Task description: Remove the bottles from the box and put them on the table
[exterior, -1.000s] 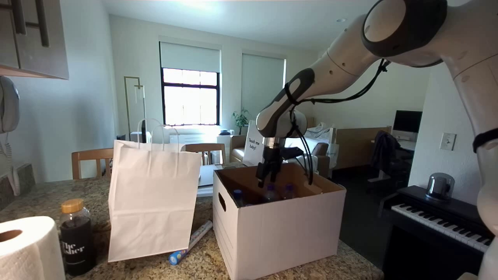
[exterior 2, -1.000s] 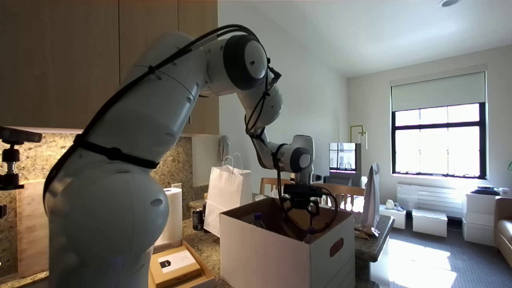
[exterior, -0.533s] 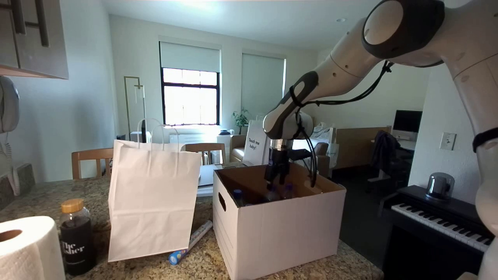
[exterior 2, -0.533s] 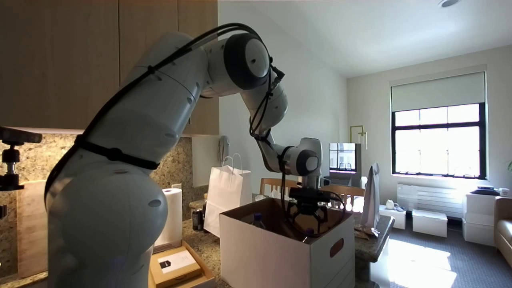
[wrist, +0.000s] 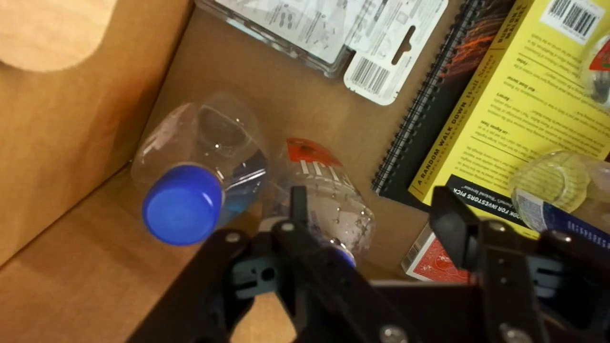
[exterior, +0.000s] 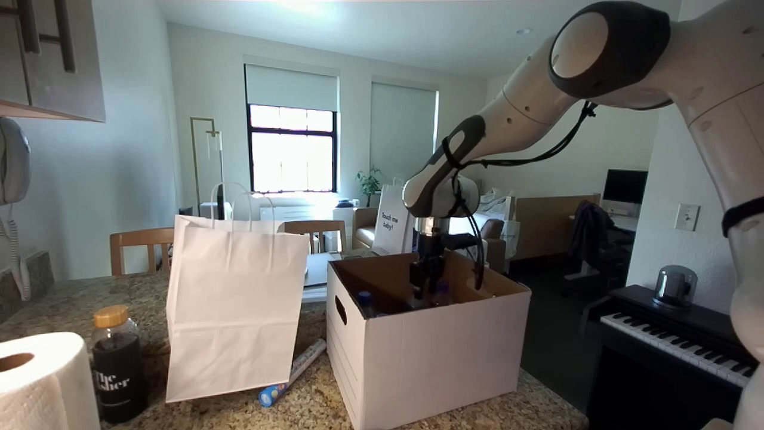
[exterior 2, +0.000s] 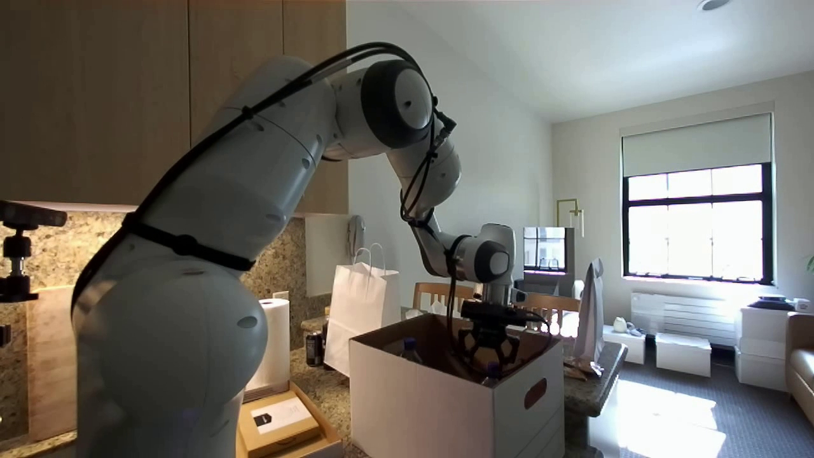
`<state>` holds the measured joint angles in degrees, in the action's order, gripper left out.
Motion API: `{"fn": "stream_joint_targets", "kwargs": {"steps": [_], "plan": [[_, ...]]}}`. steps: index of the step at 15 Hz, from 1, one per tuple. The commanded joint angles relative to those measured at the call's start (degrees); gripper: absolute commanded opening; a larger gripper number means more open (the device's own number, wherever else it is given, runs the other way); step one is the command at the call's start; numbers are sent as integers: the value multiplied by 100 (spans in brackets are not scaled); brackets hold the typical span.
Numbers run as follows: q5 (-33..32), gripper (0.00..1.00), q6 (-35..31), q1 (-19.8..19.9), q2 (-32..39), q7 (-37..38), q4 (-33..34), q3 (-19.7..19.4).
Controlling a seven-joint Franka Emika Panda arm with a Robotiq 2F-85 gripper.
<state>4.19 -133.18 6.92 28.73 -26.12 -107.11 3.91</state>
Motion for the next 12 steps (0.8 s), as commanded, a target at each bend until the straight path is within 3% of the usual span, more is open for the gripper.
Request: {"fn": "stream_joint_targets", "kwargs": {"steps": [1,6,7,9,12], "plan": [[-134,38,159,-69,142,149,183,-36],[-186,8,179,-107,228,283,300,-103],[-248,49,315,-125,266,302,368,-133],[-307,46,503,-149,336,289,490,-140],[-404,63,525,-181,369,348,662,-150]]}}
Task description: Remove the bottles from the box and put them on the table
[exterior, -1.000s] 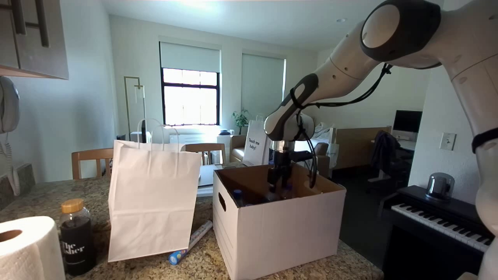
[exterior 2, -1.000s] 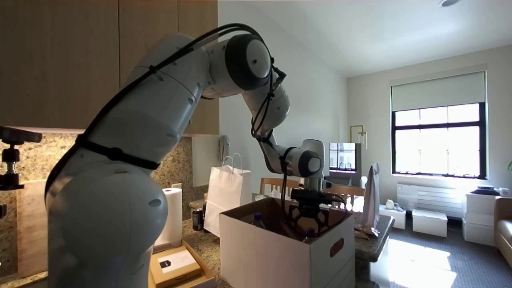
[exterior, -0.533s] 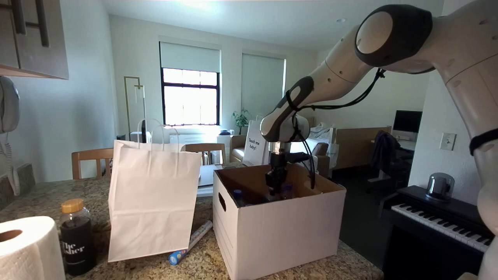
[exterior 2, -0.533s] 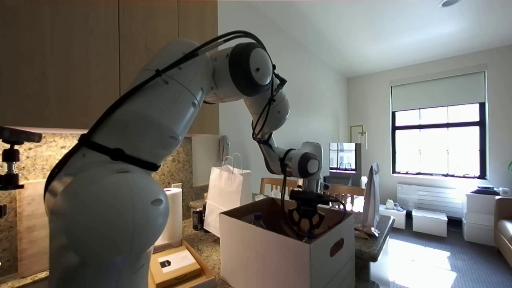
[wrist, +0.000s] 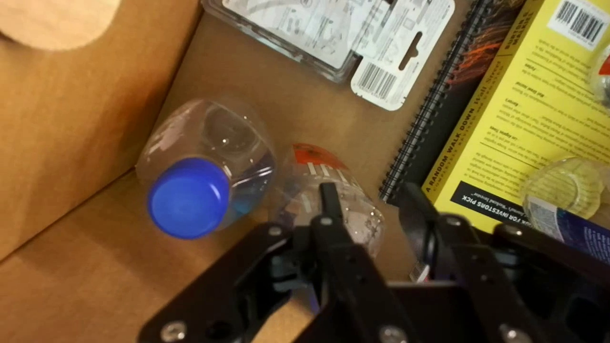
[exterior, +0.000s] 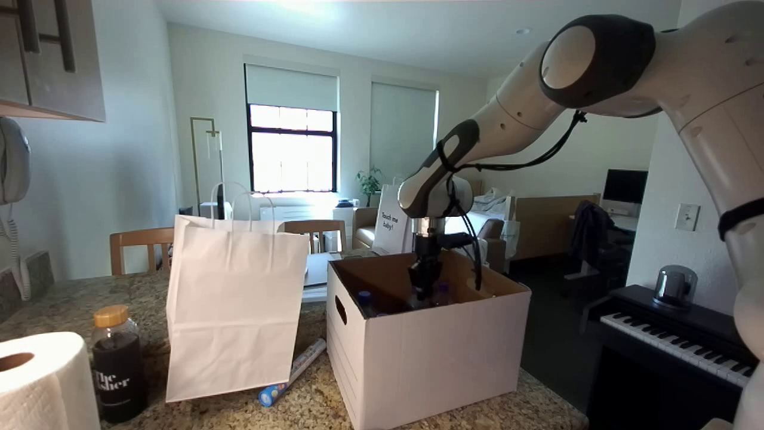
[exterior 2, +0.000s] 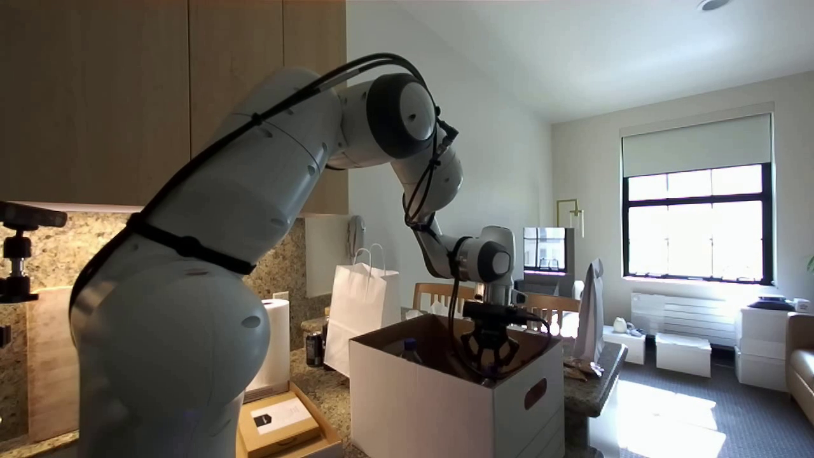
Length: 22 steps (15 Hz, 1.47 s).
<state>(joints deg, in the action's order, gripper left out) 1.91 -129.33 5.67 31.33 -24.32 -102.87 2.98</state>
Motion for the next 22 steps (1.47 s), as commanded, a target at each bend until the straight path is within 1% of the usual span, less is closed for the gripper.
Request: {"fn": "stream_joint_targets", "kwargs": {"steps": [1,5,6,7,9,11,12,13,14,15,20,22], "plan": [[-207,69,85,-68,115,202,289,-62],[-287,95,160,-129,214,249,581,-67],[-326,98,133,-153,235,266,606,-72],[-332,100,255,-170,300,335,697,-82],[-261,100,420,-126,398,225,758,-3],[-310,100,629,-182,482,283,803,-28],[-362,100,605,-222,474,333,739,-55],[-349,75,596,-212,474,319,702,-43],[-322,74,622,-199,485,336,704,-37],[-256,67,677,-151,479,290,704,-9],[-274,33,666,-132,441,476,668,-109],[-256,20,776,-110,480,468,757,-112]]}}
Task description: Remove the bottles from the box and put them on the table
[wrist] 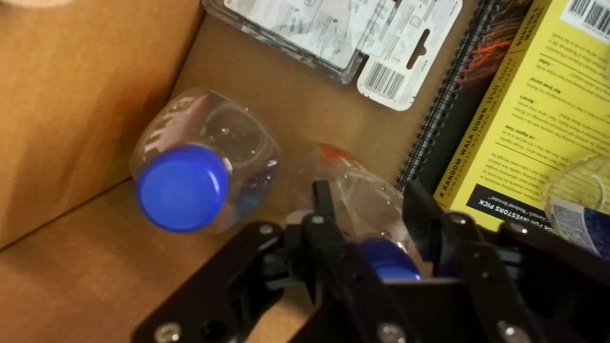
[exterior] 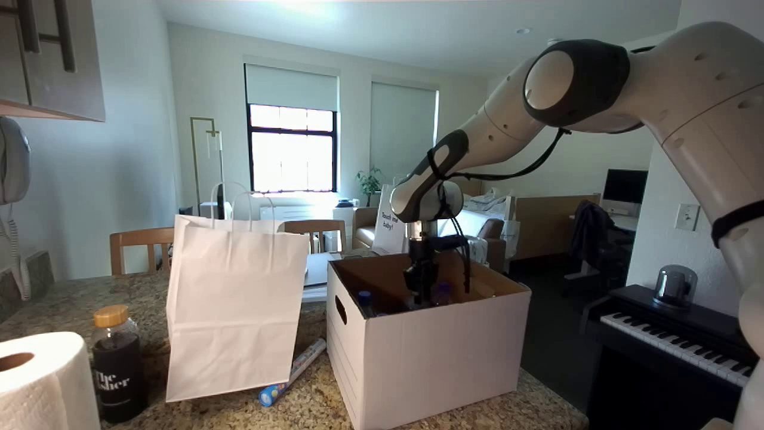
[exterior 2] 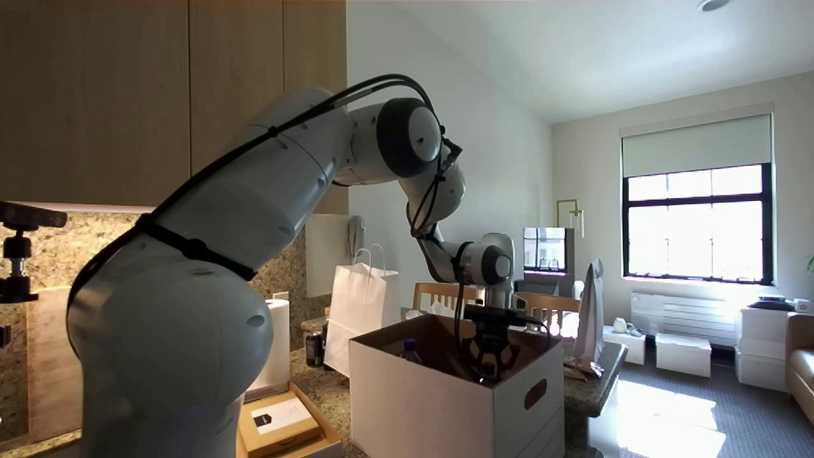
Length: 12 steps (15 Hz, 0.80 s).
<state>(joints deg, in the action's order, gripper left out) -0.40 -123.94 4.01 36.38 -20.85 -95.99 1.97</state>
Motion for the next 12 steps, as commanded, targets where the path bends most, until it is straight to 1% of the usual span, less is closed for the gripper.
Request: {"fn": "stream_joint_targets", "kwargs": {"steps": [1,2,6,7,9,10,11,12], "plan": [[-73,15,269,21,-18,166,95,-35],[-124,9,307,-20,-31,210,99,-57],[-143,3,263,-33,-215,188,-67,-50],[-180,6,257,-56,-281,207,-100,-64],[-213,7,124,-84,-393,292,-199,-83],[-230,31,-33,-109,-408,411,-229,-110],[-340,32,-113,-173,-391,511,-201,-161],[-349,38,-85,-188,-327,566,-98,-145]]}}
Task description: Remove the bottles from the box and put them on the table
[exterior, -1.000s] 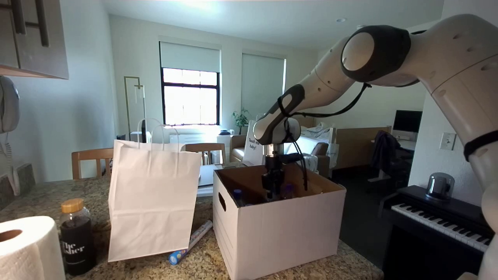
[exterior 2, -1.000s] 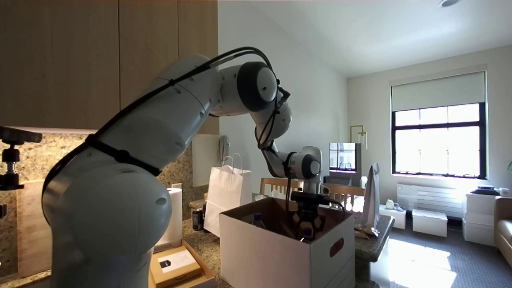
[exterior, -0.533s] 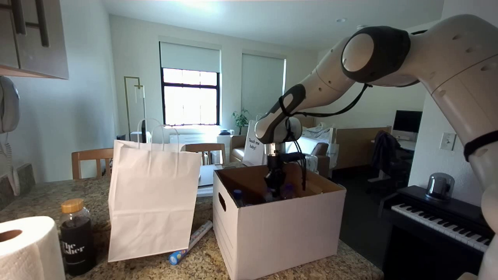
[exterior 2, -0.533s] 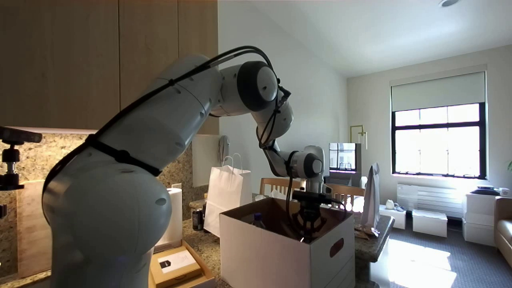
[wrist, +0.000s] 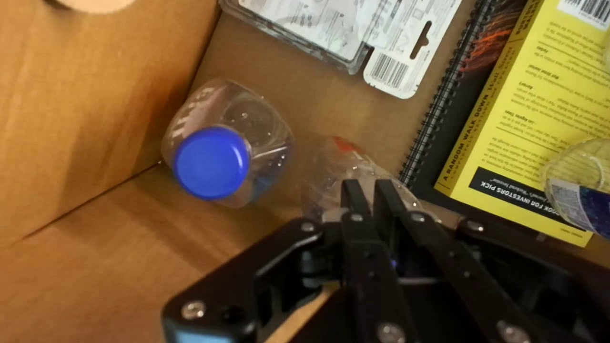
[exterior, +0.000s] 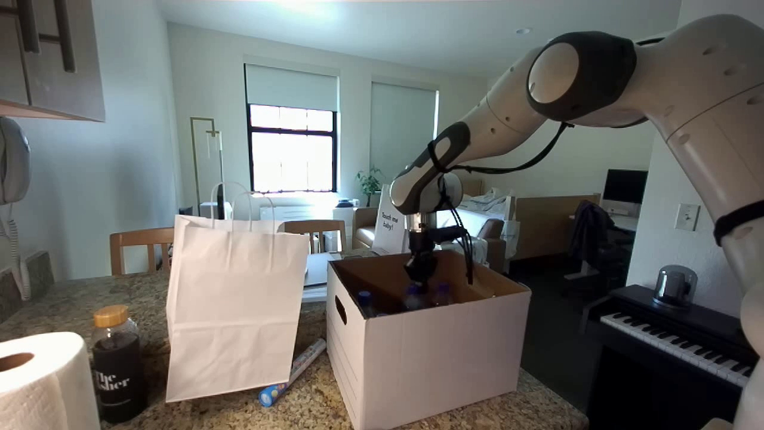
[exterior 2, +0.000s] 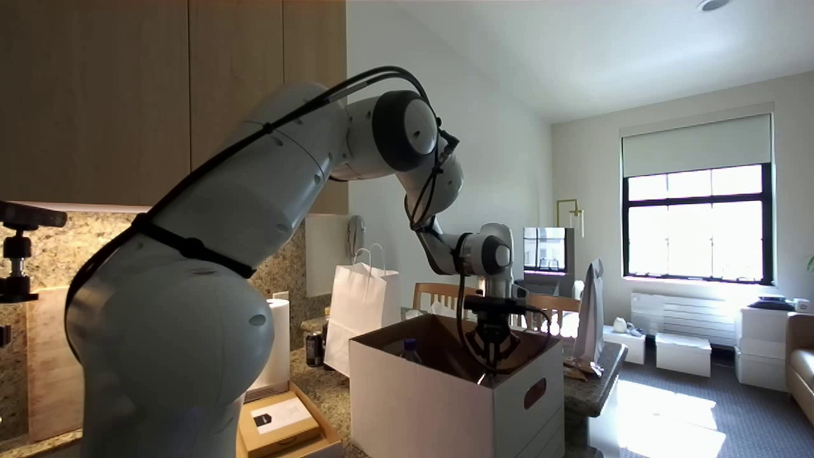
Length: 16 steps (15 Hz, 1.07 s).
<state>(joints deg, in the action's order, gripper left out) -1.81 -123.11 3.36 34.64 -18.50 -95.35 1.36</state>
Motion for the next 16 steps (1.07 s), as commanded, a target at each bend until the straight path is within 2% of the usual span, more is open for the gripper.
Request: {"fn": "stream_joint_targets", "kwargs": {"steps": [1,3,9,10,13,14,16], "plan": [[-274,44,-50,-163,-75,364,-38,-77],[-436,56,-41,-266,-3,477,35,-101],[-358,95,-77,-242,7,326,67,21],[-356,99,-101,-239,-6,330,44,17],[-311,100,-119,-157,-18,152,4,51],[-308,78,-87,-150,-4,141,25,51],[-360,74,-94,-159,0,138,11,36]]}}
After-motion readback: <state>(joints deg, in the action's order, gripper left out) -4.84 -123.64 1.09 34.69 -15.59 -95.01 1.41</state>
